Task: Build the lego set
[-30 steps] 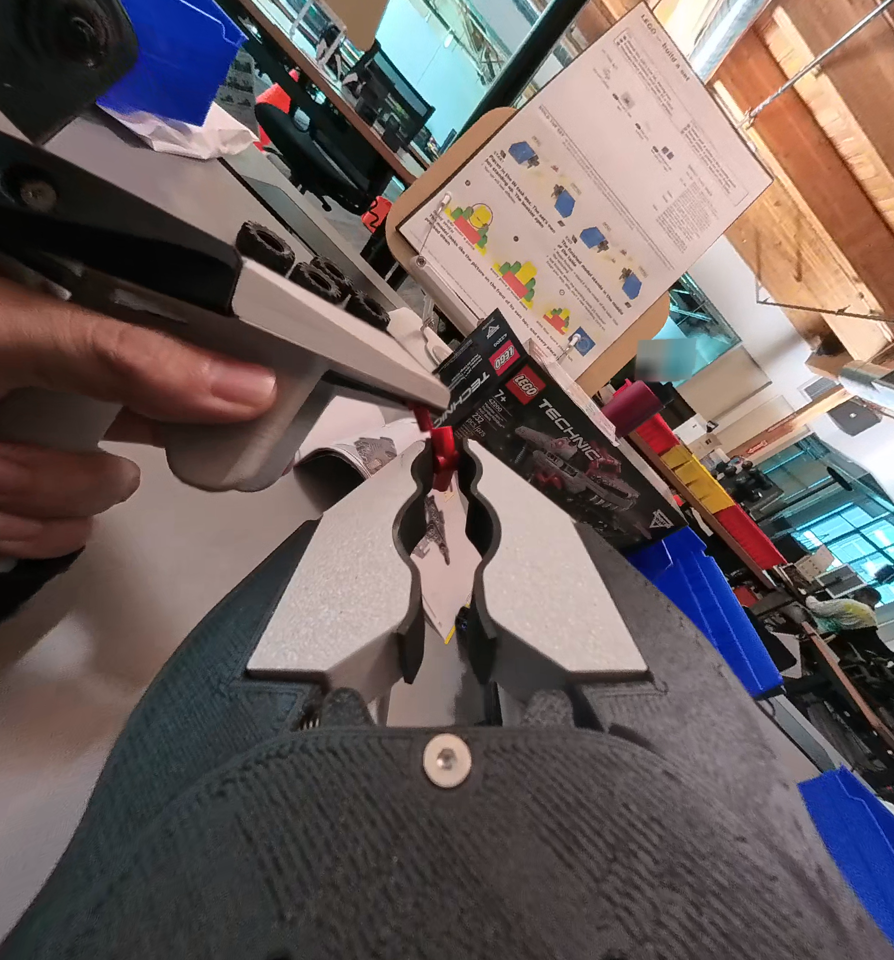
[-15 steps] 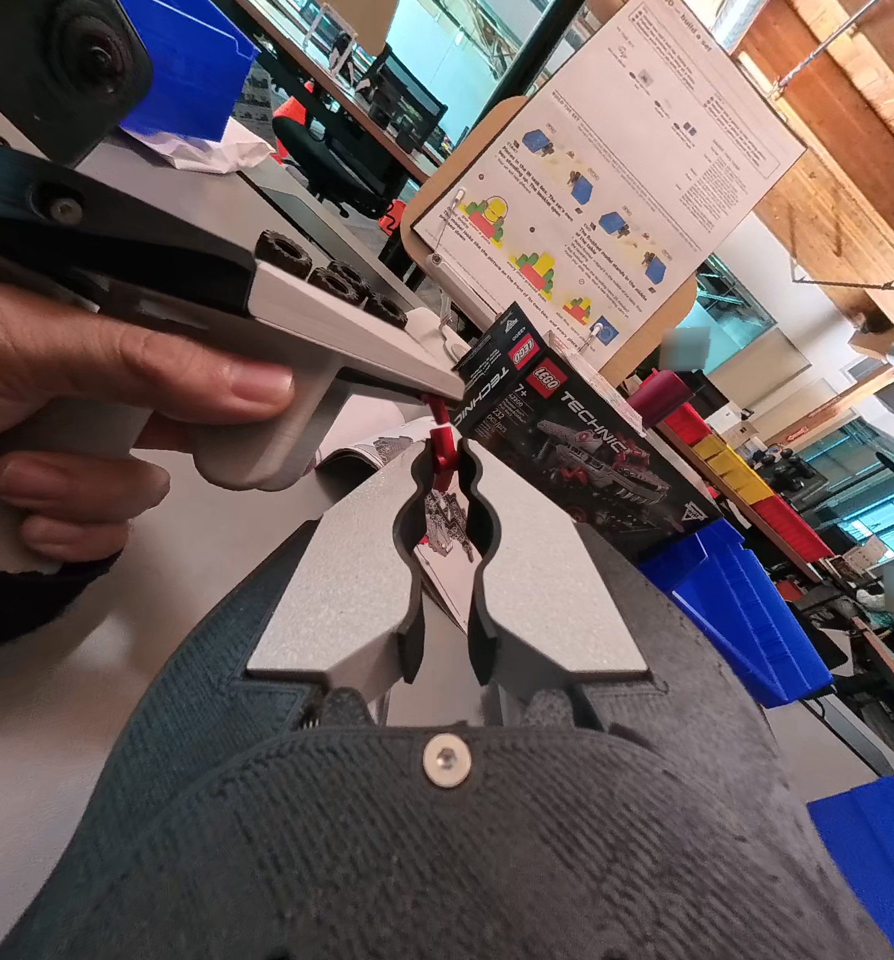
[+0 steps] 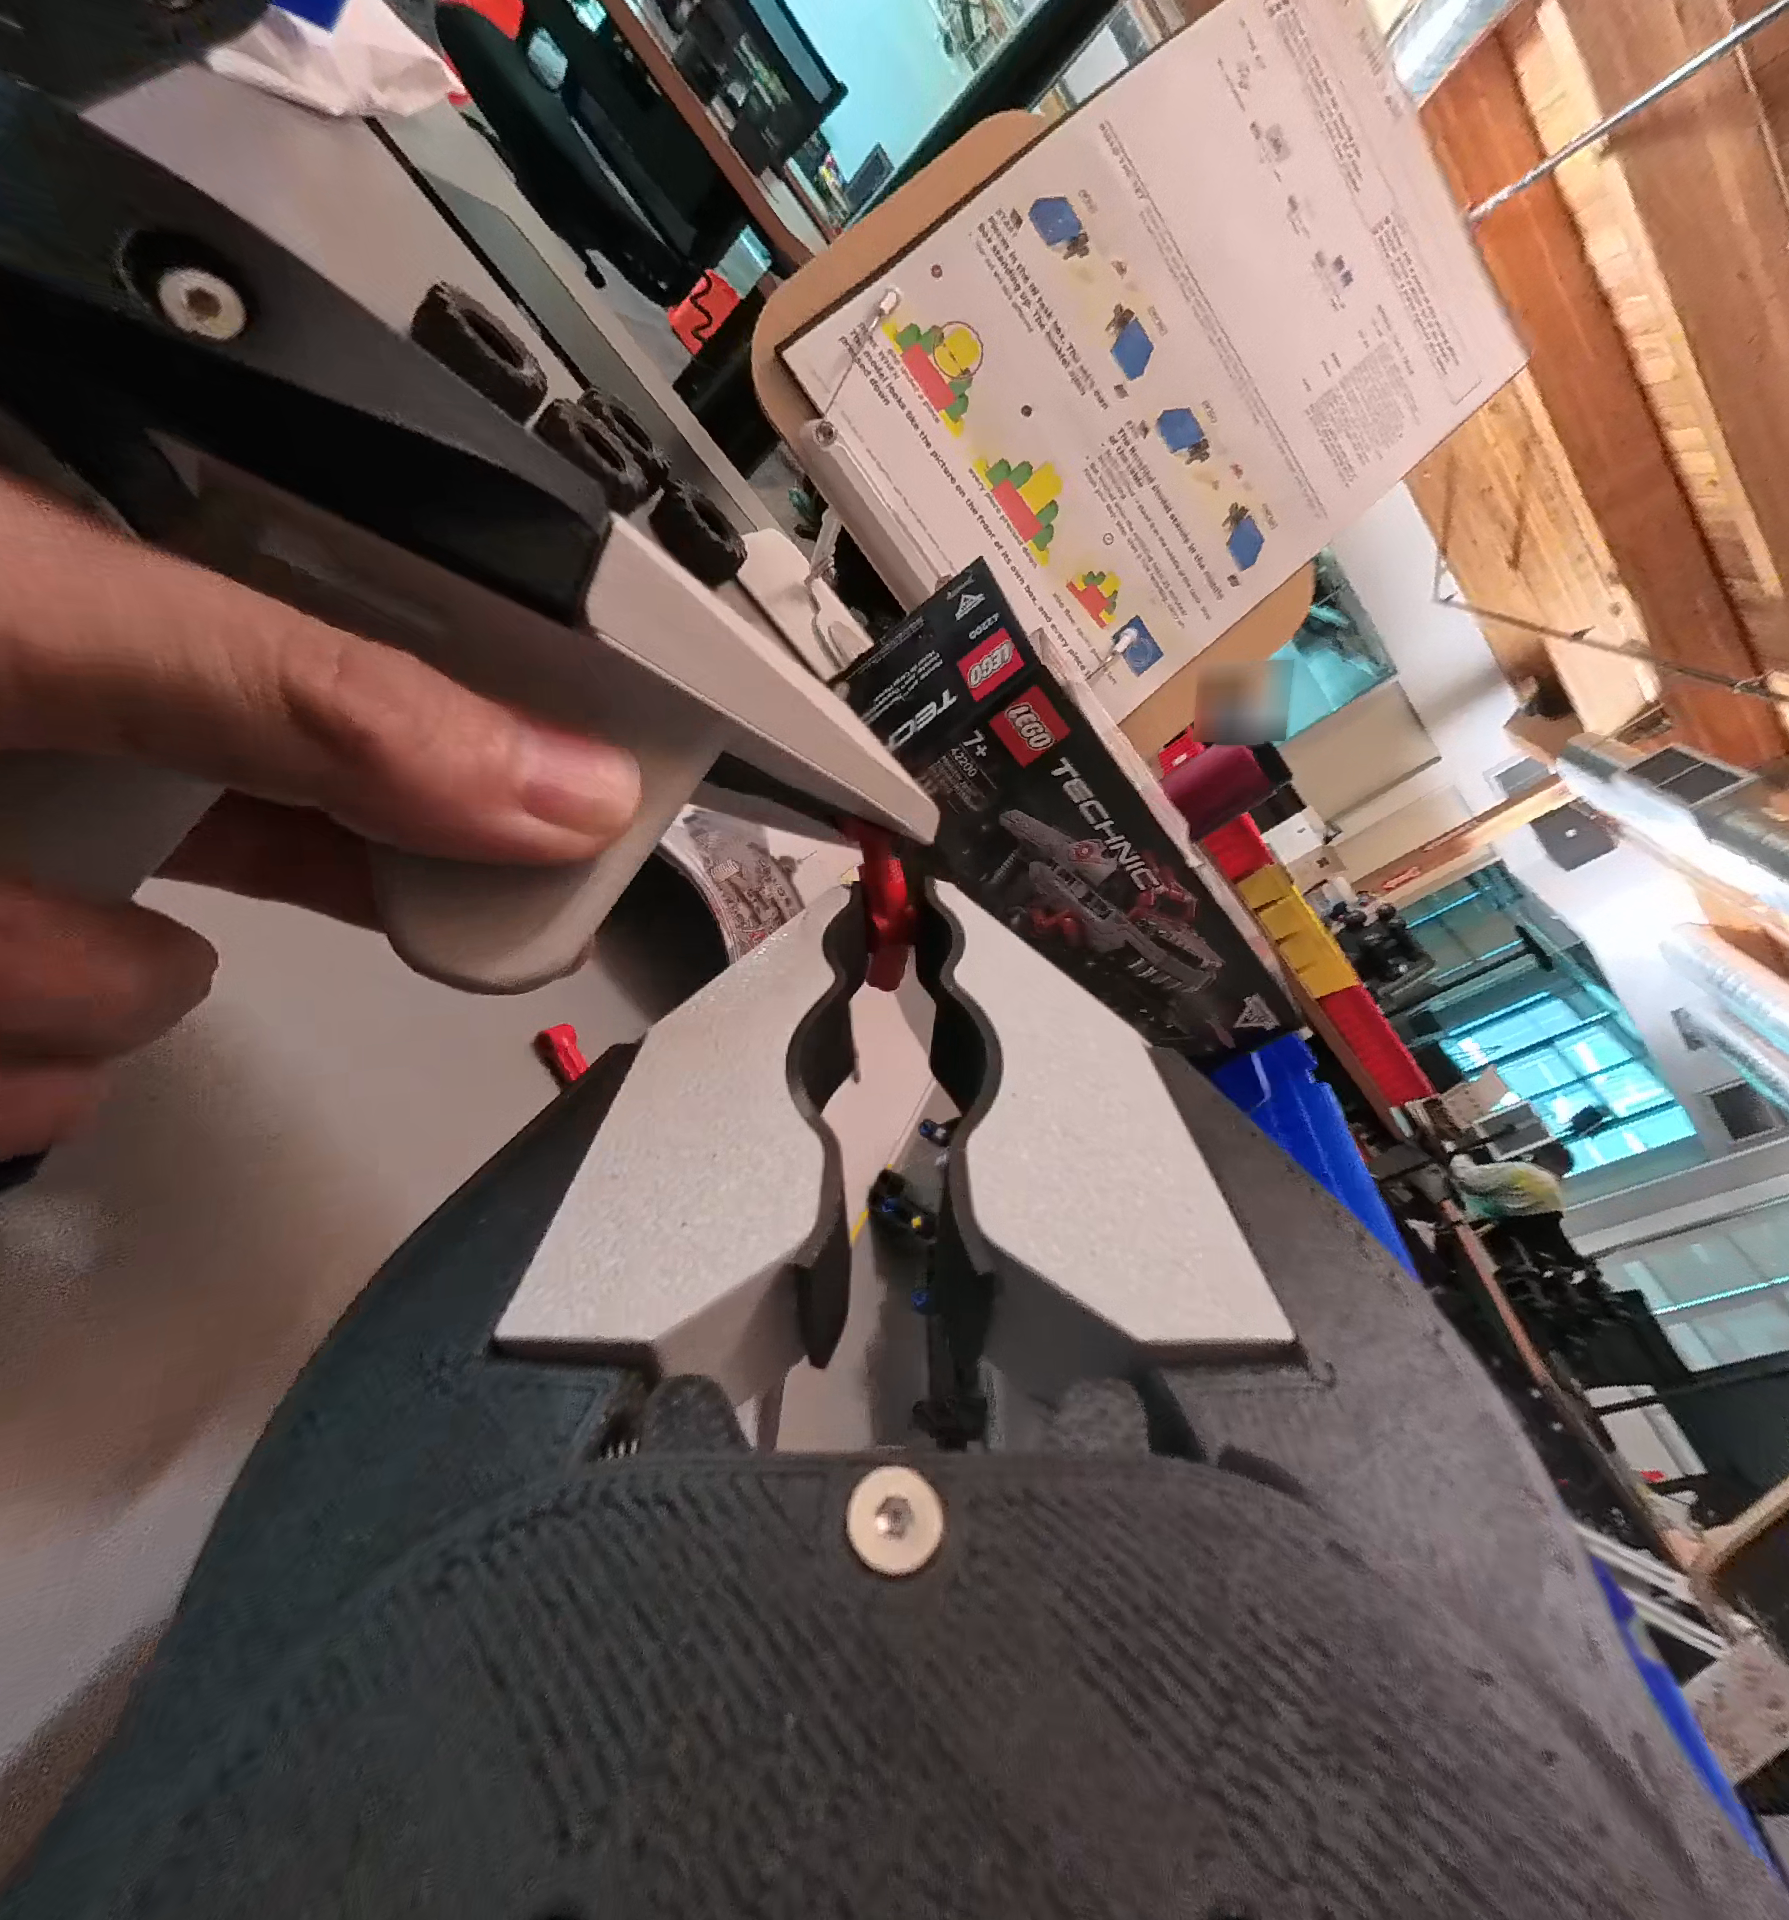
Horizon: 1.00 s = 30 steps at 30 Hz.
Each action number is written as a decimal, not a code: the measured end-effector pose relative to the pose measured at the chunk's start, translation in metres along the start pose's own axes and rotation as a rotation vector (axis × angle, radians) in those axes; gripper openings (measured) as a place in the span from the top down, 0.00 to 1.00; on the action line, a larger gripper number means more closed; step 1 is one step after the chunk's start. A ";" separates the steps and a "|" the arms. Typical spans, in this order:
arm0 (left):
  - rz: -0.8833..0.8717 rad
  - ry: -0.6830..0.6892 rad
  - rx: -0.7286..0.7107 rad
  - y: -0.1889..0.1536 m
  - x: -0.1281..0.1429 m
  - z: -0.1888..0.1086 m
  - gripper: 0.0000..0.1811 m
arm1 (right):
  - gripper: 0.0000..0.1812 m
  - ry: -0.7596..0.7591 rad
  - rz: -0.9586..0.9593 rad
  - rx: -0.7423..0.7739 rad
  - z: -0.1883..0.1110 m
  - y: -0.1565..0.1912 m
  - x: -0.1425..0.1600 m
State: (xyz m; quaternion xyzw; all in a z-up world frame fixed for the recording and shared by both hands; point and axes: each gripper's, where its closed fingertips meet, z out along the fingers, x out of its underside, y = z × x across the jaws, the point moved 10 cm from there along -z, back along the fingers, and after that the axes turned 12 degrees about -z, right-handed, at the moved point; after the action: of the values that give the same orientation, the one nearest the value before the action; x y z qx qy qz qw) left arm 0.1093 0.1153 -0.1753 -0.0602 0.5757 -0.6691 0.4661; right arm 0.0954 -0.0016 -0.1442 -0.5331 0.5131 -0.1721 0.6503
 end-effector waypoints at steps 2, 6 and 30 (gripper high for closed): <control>0.027 0.007 -0.022 0.001 0.001 0.000 0.97 | 0.96 0.003 0.028 -0.020 0.001 0.001 0.002; 0.025 0.019 -0.047 0.003 0.003 0.003 0.97 | 0.96 0.022 0.050 -0.039 0.003 0.001 0.003; 1.122 0.781 -0.121 -0.020 -0.013 0.008 0.89 | 0.95 0.063 0.381 -0.457 0.001 -0.004 0.033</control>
State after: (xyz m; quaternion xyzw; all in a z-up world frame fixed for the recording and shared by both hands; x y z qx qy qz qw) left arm 0.1102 0.1167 -0.1507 0.4669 0.6818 -0.2657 0.4965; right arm 0.1108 -0.0279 -0.1566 -0.5542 0.6491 0.0566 0.5180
